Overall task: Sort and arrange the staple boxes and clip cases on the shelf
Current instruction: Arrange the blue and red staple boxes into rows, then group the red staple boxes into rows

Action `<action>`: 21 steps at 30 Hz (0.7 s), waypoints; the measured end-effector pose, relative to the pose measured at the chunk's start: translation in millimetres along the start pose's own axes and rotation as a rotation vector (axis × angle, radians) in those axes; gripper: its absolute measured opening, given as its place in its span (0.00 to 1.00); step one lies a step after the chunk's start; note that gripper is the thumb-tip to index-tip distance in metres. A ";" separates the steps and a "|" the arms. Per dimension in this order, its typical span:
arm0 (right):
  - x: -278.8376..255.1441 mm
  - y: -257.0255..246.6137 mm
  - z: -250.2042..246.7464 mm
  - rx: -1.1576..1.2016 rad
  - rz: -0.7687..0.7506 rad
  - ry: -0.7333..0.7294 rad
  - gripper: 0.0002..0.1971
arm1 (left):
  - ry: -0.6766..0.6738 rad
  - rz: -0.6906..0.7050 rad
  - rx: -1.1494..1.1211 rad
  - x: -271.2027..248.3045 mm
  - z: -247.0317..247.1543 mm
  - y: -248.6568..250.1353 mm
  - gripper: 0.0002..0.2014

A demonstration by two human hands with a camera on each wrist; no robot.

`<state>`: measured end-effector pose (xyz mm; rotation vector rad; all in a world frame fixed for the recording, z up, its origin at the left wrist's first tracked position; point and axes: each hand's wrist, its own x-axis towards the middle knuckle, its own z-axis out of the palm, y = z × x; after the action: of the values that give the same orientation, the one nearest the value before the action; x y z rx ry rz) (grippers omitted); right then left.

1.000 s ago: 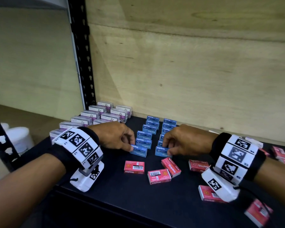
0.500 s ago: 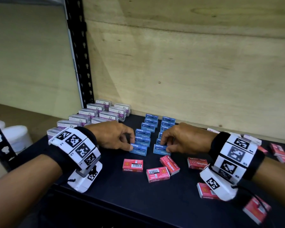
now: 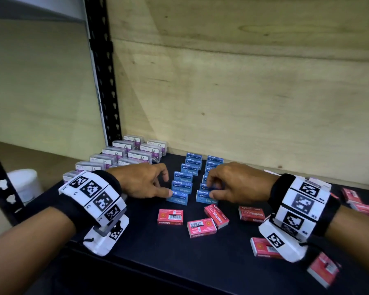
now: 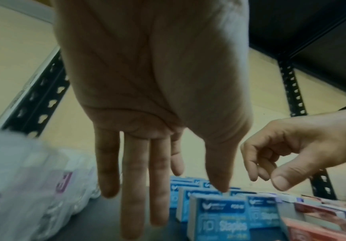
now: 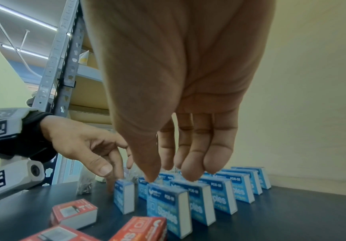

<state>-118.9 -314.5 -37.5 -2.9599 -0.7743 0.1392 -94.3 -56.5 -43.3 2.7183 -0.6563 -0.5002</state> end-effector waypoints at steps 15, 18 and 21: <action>-32.6 -14.6 -2.0 -0.055 0.016 -0.338 0.27 | -0.049 0.106 0.299 -25.4 18.7 26.1 0.17; -30.7 -17.4 -2.5 -0.090 0.003 -0.313 0.29 | -0.021 0.115 0.300 -25.4 20.8 27.4 0.16; -28.6 -20.6 -1.6 -0.127 -0.003 -0.315 0.30 | -0.008 0.107 0.289 -27.8 21.5 27.8 0.17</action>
<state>-153.5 -310.7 -32.0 -3.0970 -0.8494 0.5899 -136.6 -71.2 -45.2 2.9266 -0.9367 -0.4180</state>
